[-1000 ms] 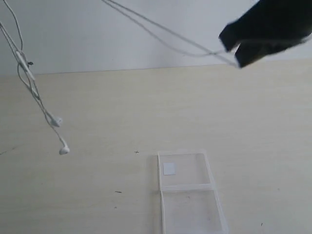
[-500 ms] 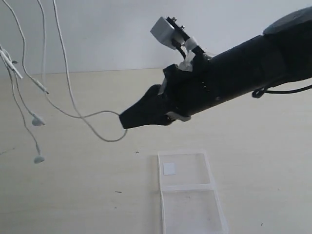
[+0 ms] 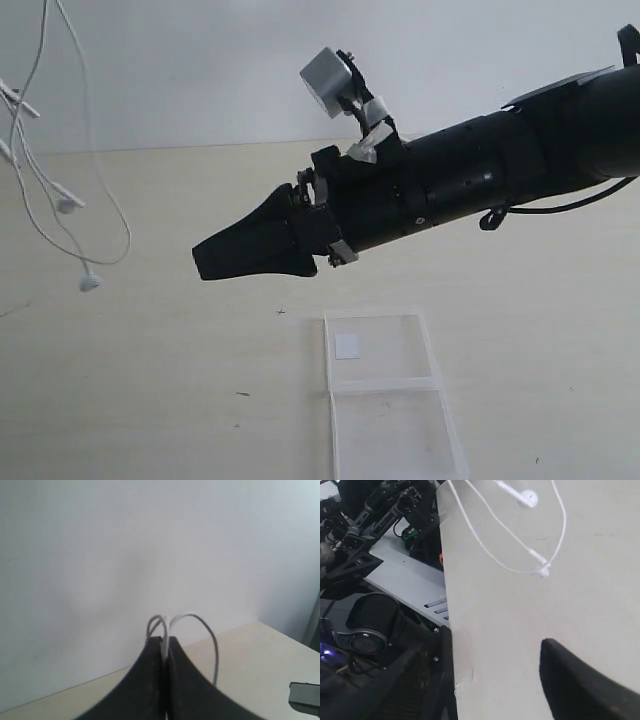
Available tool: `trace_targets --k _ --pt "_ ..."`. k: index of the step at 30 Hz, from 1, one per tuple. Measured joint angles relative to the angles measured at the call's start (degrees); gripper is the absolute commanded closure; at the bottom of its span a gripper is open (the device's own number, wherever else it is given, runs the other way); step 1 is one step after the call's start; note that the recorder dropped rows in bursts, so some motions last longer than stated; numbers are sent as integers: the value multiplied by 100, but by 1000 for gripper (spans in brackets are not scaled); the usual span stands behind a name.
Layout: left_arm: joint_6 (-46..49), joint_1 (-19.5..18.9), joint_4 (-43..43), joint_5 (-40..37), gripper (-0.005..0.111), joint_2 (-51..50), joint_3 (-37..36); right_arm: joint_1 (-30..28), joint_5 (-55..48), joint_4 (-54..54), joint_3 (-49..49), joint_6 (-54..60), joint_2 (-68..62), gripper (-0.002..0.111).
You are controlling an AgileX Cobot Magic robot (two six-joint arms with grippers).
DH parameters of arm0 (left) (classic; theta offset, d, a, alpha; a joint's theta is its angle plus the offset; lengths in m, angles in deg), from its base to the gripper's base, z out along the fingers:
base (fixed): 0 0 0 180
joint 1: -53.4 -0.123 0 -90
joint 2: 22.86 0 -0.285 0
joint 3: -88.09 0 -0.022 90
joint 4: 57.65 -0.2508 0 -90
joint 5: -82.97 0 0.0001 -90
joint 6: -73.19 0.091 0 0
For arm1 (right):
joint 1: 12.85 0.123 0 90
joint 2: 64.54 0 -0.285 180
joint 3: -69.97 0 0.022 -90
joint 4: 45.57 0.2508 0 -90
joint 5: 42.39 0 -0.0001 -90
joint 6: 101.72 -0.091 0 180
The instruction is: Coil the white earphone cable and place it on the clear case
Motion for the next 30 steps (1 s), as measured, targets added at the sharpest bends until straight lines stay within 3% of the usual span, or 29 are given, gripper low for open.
trace_targets --k 4,8,16,20,30 --pt "0 0 0 0 107 0 0 0 -14 140 0 472 92 45" --pt "0 0 0 -10 107 0 0 101 105 435 0 1261 93 38" --pt "0 0 0 -54 107 0 0 1102 1677 1068 -27 2774 93 35" --pt "0 0 0 -65 107 0 -67 1439 2854 1166 -369 2929 93 35" --pt "0 0 0 139 107 0 -270 1448 3145 1243 -1361 2879 -2 35"
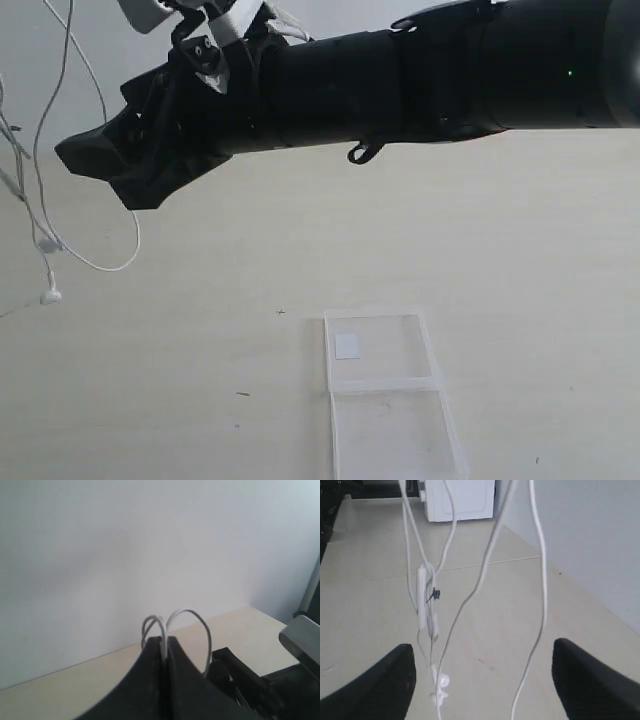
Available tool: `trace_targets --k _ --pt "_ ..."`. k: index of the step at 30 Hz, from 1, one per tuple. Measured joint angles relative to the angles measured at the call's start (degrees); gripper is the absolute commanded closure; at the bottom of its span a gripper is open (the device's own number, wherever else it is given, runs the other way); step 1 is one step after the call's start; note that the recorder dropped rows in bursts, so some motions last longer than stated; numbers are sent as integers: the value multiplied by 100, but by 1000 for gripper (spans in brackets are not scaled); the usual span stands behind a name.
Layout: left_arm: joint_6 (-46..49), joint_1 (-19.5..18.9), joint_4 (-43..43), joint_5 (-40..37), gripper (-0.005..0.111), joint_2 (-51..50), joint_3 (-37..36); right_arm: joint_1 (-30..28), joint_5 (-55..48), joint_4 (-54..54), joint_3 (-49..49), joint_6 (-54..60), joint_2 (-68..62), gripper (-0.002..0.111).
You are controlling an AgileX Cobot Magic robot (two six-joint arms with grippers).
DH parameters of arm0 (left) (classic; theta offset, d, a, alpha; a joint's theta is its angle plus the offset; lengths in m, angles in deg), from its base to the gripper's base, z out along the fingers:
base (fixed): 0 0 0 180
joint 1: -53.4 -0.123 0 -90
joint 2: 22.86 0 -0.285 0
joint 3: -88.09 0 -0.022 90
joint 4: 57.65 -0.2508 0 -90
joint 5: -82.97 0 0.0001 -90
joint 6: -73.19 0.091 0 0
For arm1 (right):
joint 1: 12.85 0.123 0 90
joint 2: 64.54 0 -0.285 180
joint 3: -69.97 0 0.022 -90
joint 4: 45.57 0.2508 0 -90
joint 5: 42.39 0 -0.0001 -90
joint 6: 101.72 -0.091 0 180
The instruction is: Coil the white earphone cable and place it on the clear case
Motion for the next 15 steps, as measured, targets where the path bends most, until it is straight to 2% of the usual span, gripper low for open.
trace_targets --k 6,10,15 --pt "0 0 0 56 107 23 0 0 -63 12 -319 -231 -213 35" --pt "0 0 0 56 107 50 0 37 -959 22 -319 -319 -437 35" --pt "0 0 0 56 107 50 0 67 -1169 22 -319 -319 -483 35"
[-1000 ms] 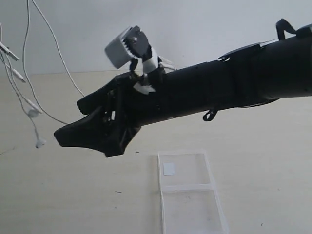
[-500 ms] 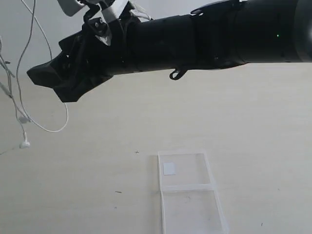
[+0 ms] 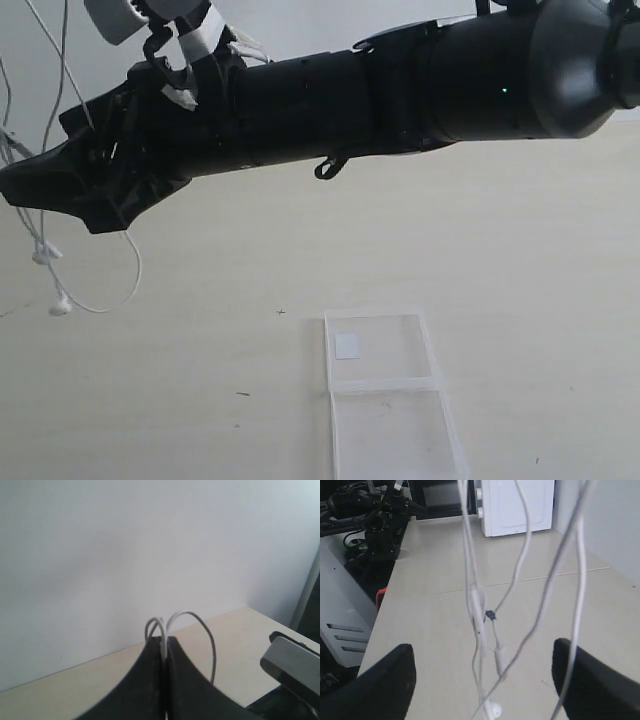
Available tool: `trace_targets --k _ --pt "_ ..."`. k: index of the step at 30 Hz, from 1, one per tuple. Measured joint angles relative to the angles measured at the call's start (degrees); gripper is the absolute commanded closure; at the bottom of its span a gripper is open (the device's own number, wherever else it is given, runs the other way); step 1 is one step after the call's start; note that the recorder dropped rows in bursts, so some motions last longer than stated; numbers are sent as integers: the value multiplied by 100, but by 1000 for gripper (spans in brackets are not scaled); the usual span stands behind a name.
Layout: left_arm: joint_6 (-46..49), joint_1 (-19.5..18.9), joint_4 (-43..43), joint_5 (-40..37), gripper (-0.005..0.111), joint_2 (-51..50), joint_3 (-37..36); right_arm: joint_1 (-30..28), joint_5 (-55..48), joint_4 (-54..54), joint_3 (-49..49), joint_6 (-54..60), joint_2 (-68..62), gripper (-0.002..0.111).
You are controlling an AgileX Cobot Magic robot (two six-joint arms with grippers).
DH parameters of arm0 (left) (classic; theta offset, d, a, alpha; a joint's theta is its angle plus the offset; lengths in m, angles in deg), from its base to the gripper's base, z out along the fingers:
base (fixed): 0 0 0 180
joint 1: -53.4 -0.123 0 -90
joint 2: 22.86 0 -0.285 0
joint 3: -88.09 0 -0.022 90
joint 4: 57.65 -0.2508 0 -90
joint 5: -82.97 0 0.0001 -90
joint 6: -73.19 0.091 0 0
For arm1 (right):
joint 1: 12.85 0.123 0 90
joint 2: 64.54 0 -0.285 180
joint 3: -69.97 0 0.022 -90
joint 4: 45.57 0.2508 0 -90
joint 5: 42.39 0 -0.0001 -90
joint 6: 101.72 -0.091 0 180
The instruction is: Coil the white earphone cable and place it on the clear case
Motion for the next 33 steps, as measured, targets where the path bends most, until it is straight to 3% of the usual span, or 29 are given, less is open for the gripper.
trace_targets --k 23,33 --pt "-44 0 145 308 107 0 0 74 223 0 0 -33 0 35" --pt "-44 0 270 547 107 0 80 602 852 -11 -367 1 -23 37"
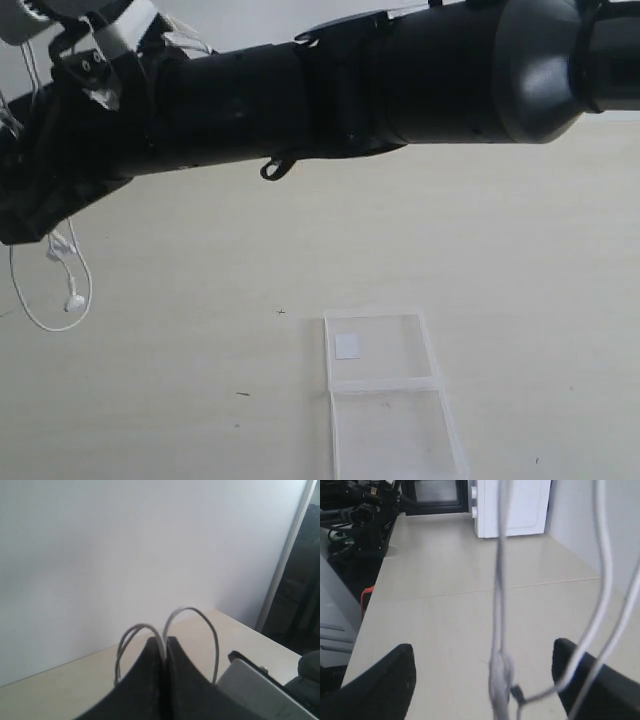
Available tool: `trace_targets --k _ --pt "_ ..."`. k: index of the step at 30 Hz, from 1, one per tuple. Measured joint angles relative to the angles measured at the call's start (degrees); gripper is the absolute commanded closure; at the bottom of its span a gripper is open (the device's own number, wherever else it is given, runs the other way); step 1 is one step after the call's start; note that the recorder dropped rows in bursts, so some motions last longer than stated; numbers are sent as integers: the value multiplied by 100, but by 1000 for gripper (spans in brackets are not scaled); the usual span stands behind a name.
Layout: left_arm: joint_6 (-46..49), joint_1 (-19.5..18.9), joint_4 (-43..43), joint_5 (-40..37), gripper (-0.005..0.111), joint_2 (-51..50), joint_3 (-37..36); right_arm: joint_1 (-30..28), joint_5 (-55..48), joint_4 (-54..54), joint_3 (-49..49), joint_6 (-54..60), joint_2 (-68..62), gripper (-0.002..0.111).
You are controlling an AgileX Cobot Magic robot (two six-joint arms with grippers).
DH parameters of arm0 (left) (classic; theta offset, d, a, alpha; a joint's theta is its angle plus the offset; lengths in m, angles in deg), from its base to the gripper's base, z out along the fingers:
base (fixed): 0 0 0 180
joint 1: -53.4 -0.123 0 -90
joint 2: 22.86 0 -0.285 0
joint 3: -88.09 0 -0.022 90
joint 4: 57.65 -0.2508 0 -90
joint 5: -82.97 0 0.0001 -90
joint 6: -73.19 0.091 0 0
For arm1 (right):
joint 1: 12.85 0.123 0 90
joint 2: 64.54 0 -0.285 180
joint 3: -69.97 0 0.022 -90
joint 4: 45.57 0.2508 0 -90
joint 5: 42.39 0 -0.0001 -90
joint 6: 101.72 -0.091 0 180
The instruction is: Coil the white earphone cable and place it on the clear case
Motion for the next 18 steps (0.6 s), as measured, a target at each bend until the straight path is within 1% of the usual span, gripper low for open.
trace_targets --k 3,8,9,12,18 --pt "0 0 14 22 107 0 8 11 82 13 -186 -91 0 38" --pt "0 0 3 11 107 0 8 11 190 14 -214 -360 -23 38" --pt "0 0 -26 -30 107 0 8 11 190 14 -214 -461 -35 38" --pt "0 0 -180 -377 107 0 8 11 295 -472 -214 -1094 -47 38" --pt "0 0 -191 -538 107 0 8 11 329 -662 -214 -1351 -47 38"
